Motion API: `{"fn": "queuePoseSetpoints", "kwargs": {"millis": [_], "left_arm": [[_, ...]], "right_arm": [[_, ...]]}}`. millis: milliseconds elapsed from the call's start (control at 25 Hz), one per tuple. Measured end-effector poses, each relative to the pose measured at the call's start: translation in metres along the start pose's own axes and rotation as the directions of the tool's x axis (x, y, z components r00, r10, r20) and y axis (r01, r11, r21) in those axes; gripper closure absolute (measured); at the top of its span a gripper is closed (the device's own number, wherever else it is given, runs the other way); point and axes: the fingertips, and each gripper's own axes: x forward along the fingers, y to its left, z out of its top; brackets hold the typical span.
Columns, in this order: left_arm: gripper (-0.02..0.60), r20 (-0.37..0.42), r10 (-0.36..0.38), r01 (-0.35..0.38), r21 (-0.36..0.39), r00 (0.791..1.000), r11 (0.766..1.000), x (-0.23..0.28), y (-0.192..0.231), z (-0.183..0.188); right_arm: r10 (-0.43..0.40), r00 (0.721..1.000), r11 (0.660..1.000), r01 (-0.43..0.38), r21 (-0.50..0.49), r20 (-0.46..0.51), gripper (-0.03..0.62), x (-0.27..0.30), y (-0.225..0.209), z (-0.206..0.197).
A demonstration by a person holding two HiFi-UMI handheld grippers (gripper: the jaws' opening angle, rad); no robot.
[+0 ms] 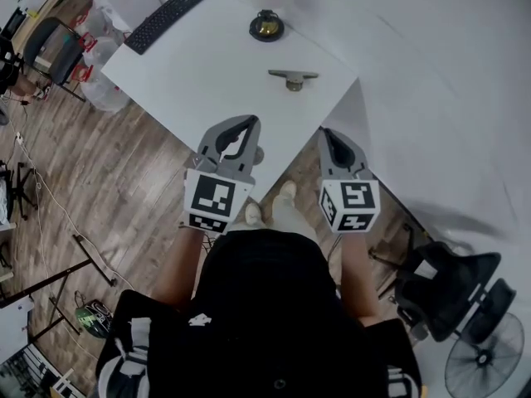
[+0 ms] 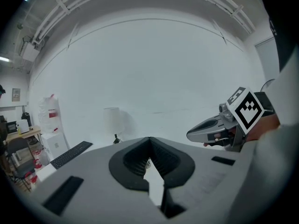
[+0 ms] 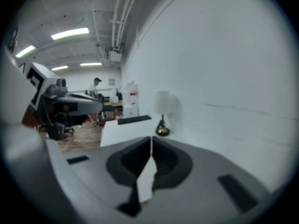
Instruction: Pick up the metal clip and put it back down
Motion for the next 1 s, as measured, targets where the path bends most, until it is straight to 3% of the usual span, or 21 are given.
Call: {"fn": "queuePoseSetpoints", "kwargs": {"millis": [360,560,840,1000], "left_arm": [[0.557,-0.048,0.071,-0.072,-0.013,0.996,0.997,0.047,0.013,-0.002],[0.557,-0.088,0.111,-0.116,-0.052,0.99,0.992,0.073,0.022,-0.011],[0.557,-0.136,0.148,-0.16,-0.077,0.98,0.984,0.095,0.031,-0.03],[0.557,-0.166,0.167,-0.185,-0.099,0.972,0.978,0.101,0.036,-0.042]], "right_arm": [[0.105,0.994,0.994,-0.105,-0.022,-0.029,0.559,0.052,-0.029,0.005],[0.185,0.976,0.98,-0.192,-0.053,-0.112,0.558,0.088,-0.041,-0.007],[0.266,0.922,0.942,-0.311,-0.127,-0.282,0.557,0.132,-0.046,-0.045],[0.298,0.871,0.904,-0.39,-0.178,-0.391,0.557,0.155,-0.043,-0.071]]}}
